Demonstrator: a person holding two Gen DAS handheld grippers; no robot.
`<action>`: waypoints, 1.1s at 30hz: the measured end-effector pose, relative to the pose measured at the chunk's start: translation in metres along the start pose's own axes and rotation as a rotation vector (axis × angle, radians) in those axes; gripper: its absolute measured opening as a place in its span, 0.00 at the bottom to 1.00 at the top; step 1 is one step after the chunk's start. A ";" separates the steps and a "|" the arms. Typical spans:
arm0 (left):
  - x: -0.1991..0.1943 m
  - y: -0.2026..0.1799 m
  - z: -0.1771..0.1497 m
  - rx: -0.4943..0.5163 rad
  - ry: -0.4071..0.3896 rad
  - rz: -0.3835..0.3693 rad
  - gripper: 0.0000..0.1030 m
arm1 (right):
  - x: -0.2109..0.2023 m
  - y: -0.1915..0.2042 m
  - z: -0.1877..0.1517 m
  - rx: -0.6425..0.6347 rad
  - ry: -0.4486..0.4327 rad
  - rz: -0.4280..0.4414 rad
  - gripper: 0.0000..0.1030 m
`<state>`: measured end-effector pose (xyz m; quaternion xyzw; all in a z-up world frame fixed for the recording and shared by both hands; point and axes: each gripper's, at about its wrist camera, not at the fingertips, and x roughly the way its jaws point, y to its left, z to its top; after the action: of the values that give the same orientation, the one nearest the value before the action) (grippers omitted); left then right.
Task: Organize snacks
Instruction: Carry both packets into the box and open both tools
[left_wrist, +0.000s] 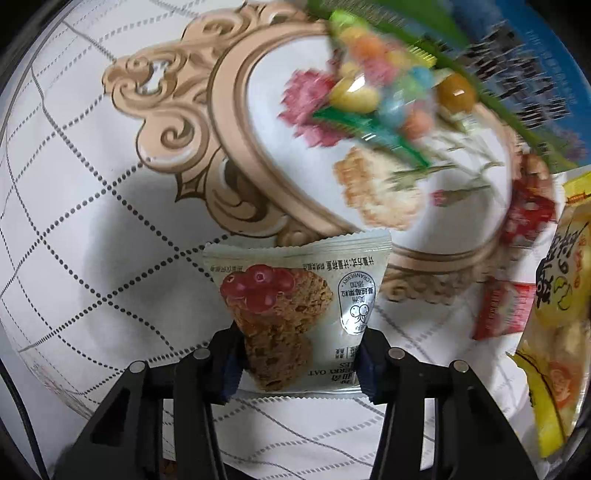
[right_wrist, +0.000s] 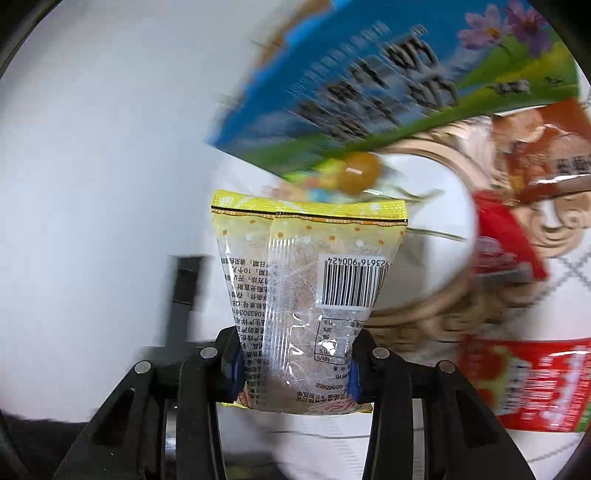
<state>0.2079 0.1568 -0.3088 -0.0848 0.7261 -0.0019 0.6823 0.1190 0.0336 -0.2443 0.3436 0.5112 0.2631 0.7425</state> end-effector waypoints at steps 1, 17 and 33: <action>-0.007 -0.002 0.000 0.006 -0.013 -0.005 0.46 | -0.002 0.003 0.001 0.003 -0.008 0.010 0.42; -0.188 -0.079 0.087 0.182 -0.325 -0.148 0.46 | -0.096 0.082 0.073 -0.166 -0.158 -0.360 0.42; -0.112 -0.108 0.248 0.198 -0.114 0.024 0.46 | -0.078 0.051 0.239 -0.159 -0.053 -0.772 0.42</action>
<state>0.4731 0.0920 -0.2023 -0.0082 0.6833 -0.0604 0.7276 0.3151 -0.0499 -0.1018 0.0744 0.5614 -0.0058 0.8242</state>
